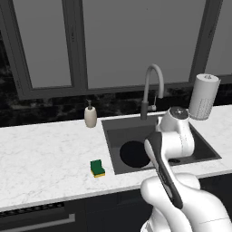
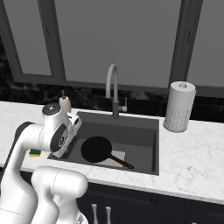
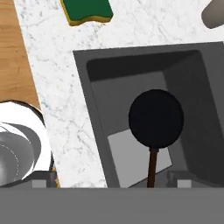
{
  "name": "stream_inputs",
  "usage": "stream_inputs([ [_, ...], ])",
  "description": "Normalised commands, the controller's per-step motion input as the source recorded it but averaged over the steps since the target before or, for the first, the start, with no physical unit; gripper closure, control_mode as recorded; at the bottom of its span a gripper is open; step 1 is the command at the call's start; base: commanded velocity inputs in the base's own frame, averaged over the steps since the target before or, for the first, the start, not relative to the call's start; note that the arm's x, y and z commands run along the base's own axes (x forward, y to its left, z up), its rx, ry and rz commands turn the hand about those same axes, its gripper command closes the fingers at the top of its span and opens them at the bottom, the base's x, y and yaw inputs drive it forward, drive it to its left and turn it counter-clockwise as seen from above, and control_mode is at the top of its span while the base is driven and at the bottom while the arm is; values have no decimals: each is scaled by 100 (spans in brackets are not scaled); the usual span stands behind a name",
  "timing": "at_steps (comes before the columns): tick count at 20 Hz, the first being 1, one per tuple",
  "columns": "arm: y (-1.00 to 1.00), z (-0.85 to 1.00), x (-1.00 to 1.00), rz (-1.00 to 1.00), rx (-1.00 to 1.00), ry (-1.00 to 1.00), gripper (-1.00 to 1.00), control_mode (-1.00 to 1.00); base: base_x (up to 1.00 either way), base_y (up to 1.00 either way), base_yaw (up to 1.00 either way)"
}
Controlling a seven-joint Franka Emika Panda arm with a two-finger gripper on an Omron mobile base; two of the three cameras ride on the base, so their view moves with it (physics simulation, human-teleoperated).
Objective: Pick the pan and sponge and place them into the sink. Then turn on the water.
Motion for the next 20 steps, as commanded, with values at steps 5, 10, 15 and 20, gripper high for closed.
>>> stream_inputs([
  [5,73,29,0,25,-17,19,-100,-100,0,0,0],
  [10,44,23,0,46,-12,16,-100,-100,0,0,0],
  [15,15,5,0,50,-3,7,-100,-100,0,0,0],
  [20,12,0,0,55,0,-3,-100,-100,0,0,0],
])
